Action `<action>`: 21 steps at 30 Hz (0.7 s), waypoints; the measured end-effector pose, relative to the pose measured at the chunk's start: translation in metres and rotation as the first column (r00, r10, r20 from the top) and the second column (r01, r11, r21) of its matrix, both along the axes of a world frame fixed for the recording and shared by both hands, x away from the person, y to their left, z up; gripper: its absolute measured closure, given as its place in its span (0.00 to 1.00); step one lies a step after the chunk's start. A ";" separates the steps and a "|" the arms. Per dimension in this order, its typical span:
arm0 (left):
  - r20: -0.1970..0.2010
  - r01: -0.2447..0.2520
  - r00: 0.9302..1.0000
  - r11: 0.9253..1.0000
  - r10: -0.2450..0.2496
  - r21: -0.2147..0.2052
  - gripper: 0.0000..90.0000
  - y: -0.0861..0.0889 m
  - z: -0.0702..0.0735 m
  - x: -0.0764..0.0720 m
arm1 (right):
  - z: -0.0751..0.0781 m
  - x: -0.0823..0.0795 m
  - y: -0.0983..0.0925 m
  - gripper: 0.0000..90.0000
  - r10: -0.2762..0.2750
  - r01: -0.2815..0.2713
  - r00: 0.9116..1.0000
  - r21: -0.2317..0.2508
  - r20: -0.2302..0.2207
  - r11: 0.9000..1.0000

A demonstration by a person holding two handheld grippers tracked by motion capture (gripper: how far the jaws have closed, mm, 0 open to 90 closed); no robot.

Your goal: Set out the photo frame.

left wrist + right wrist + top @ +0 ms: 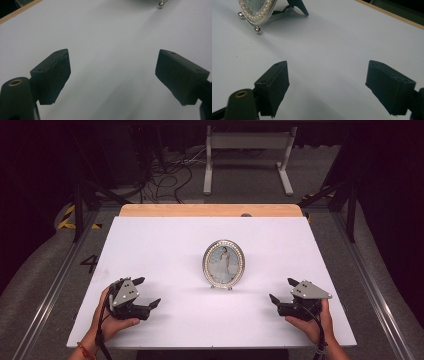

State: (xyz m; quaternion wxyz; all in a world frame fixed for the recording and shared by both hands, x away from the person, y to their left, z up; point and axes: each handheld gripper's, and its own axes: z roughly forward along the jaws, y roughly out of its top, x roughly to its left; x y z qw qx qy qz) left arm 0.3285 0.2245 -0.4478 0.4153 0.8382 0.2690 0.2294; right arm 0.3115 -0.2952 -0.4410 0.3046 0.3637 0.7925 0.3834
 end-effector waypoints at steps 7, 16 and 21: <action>-0.019 -0.034 0.999 0.999 0.033 -0.027 0.15 0.015 -0.005 -0.007 | -0.004 -0.007 -0.010 0.19 -0.015 0.015 1.000 0.007 0.012 1.000; -0.010 -0.055 0.998 0.998 0.054 -0.040 0.09 0.015 -0.004 -0.005 | -0.012 -0.009 -0.008 0.18 -0.018 0.018 1.000 0.010 -0.005 1.000; -0.021 -0.060 0.998 0.997 0.059 -0.051 0.09 0.015 -0.006 -0.004 | -0.010 -0.010 -0.011 0.17 -0.038 0.038 0.999 0.024 0.007 0.999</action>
